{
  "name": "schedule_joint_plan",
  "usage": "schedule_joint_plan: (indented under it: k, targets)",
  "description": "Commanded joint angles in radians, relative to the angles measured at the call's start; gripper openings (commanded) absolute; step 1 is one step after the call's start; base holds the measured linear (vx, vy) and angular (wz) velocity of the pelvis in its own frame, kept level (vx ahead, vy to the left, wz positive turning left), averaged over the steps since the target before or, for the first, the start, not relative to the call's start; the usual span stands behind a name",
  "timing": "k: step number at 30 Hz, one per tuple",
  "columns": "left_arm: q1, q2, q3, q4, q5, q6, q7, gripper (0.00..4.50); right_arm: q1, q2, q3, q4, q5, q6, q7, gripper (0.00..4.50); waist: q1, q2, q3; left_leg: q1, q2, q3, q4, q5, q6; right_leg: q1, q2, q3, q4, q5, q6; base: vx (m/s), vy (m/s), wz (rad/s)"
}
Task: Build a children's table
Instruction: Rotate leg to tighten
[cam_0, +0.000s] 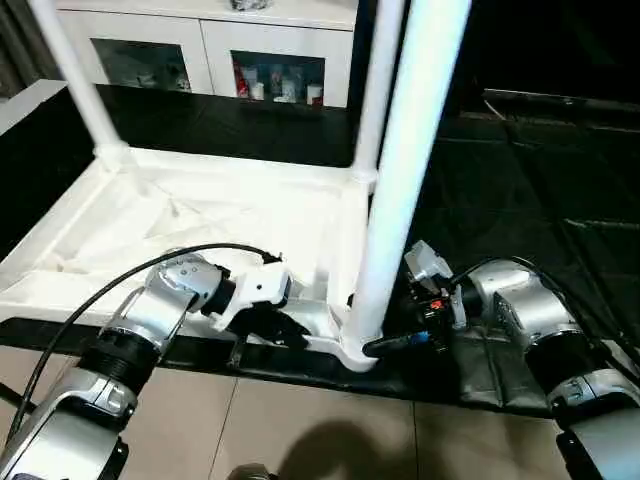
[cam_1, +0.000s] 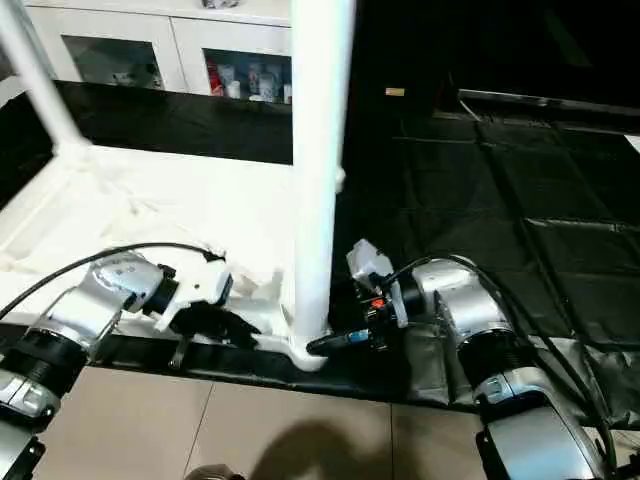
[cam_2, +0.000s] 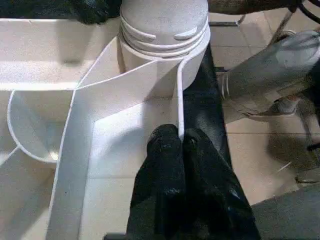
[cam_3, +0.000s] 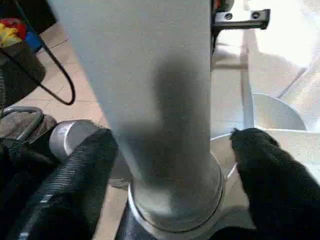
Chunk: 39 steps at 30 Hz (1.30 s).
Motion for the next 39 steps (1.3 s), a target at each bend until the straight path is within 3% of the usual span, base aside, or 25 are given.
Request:
schedule_joint_plan:
  k: [1, 17, 21, 24, 25, 26, 28, 29, 30, 33, 37, 39]
  targets:
    - [0.002, -0.004, -0.041, -0.03, 0.01, -0.013, -0.031, 0.0, -0.016, -0.007, 0.016, -0.022, 0.019, 0.006, 0.016, 3.41, -0.005, -0.004, -0.073, 0.011, 0.075, -0.022, -0.062, -0.06, 0.094, 0.059, -0.116, 0.077, -0.063, -0.124, -0.172, 0.0, 0.0, 0.0]
    - [0.021, 0.007, -0.036, -0.052, 0.015, 0.0, -0.013, 0.0, 0.006, -0.036, 0.086, -0.073, 0.097, 0.046, 0.016, 2.22, -0.004, -0.004, -0.074, 0.007, 0.072, -0.022, -0.06, -0.05, 0.095, 0.061, -0.114, 0.075, -0.062, -0.121, -0.157, 0.0, 0.0, 0.0]
    - [0.025, -0.008, -0.015, -0.053, -0.003, 0.042, 0.012, 0.0, 0.027, -0.035, 0.075, -0.098, 0.113, 0.066, 0.016, 2.11, -0.002, -0.004, -0.075, 0.01, 0.073, -0.022, -0.059, -0.045, 0.097, 0.059, -0.112, 0.075, -0.059, -0.102, -0.163, 0.0, 0.0, 0.0]
    - [0.025, -0.024, -0.001, -0.066, -0.014, 0.087, 0.044, 0.0, 0.042, -0.016, 0.034, -0.107, 0.1, 0.096, 0.016, 2.1, -0.001, -0.003, -0.075, 0.007, 0.073, -0.022, -0.058, -0.053, 0.093, 0.061, -0.115, 0.076, -0.062, -0.115, -0.164, 0.0, 0.0, 0.0]
    - [0.019, -0.032, 0.005, -0.06, -0.01, 0.105, 0.07, 0.0, 0.045, -0.013, 0.029, -0.104, 0.083, 0.101, -0.012, 2.09, -0.002, -0.005, -0.074, 0.007, 0.072, -0.022, -0.059, -0.053, 0.091, 0.061, -0.114, 0.075, -0.062, -0.124, -0.161, 0.0, 0.0, 0.0]
    - [0.006, -0.049, 0.017, -0.046, -0.004, 0.142, 0.114, 0.0, 0.042, 0.004, 0.02, -0.09, 0.061, 0.119, -0.093, 2.09, -0.002, 0.001, -0.073, 0.008, 0.072, -0.023, -0.059, -0.054, 0.088, 0.059, -0.113, 0.075, -0.063, -0.131, -0.159, 0.0, 0.0, 0.0]
    - [-0.009, -0.07, 0.033, -0.027, -0.004, 0.18, 0.161, 0.0, 0.035, 0.028, 0.008, -0.068, 0.045, 0.127, -0.195, 2.09, -0.011, -0.002, -0.068, 0.007, 0.068, -0.024, -0.063, -0.082, 0.064, 0.06, -0.112, 0.074, -0.074, -0.199, -0.144, 0.0, 0.0, 0.0]
    - [-0.032, -0.106, 0.061, 0.004, -0.01, 0.239, 0.23, 0.0, 0.018, 0.071, -0.016, -0.029, 0.03, 0.143, -0.345, 2.09, -0.014, 0.001, -0.067, 0.009, 0.067, -0.024, -0.064, -0.096, 0.054, 0.06, -0.114, 0.074, -0.077, -0.226, -0.138, 0.0, 0.0, 0.0]
    - [-0.048, -0.124, 0.073, 0.016, -0.012, 0.275, 0.268, 0.0, 0.008, 0.094, -0.027, -0.011, 0.021, 0.144, -0.421, 2.09, -0.021, -0.001, -0.067, 0.011, 0.064, -0.026, -0.066, -0.113, 0.034, 0.062, -0.117, 0.072, -0.084, -0.279, -0.126, 0.0, 0.0, 0.0]
    - [-0.095, -0.181, 0.109, 0.059, -0.02, 0.352, 0.385, 0.0, -0.018, 0.153, -0.046, 0.035, -0.003, 0.156, -0.586, 2.05, -0.049, -0.002, -0.064, 0.001, 0.06, -0.032, -0.072, -0.125, 0.006, 0.072, -0.118, 0.066, -0.092, -0.353, -0.094, -0.036, 0.0, -0.07]
    - [-0.141, -0.238, 0.146, 0.121, -0.007, 0.384, 0.536, 0.0, -0.063, 0.227, -0.077, 0.112, -0.043, 0.162, -0.758, 1.98, -0.064, 0.0, -0.067, 0.006, 0.053, -0.026, -0.064, -0.113, 0.03, 0.066, -0.115, 0.071, -0.097, -0.31, -0.112, 0.0, 0.0, 0.0]
    - [-0.165, -0.273, 0.175, 0.163, -0.005, 0.383, 0.637, 0.0, -0.105, 0.281, -0.104, 0.174, -0.061, 0.163, -0.914, 1.98, -0.069, -0.002, -0.068, 0.008, 0.052, -0.027, -0.065, -0.098, 0.024, 0.063, -0.111, 0.069, -0.093, -0.3, -0.122, 0.0, 0.0, 0.0]
